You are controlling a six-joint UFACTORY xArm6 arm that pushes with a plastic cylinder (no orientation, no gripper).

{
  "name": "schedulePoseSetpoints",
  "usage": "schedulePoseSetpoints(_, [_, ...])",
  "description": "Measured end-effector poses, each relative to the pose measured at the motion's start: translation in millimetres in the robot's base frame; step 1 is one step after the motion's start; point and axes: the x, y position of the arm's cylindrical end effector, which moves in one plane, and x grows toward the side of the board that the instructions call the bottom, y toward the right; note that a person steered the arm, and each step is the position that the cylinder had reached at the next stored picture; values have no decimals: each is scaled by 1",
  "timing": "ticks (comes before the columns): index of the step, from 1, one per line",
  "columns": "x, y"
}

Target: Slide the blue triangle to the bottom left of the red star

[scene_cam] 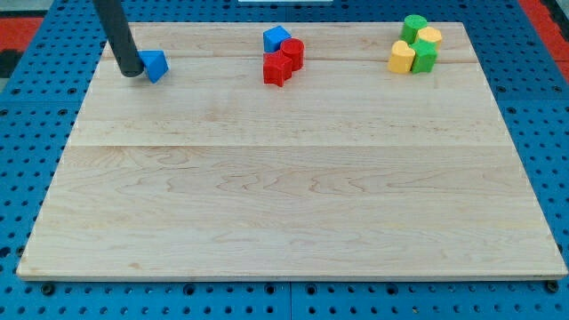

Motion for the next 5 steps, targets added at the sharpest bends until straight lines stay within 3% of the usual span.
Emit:
schedulePoseSetpoints(1, [-36, -13])
schedulePoseSetpoints(2, [-37, 8])
schedulePoseSetpoints(3, [-13, 10])
schedulePoseSetpoints(5, [13, 82])
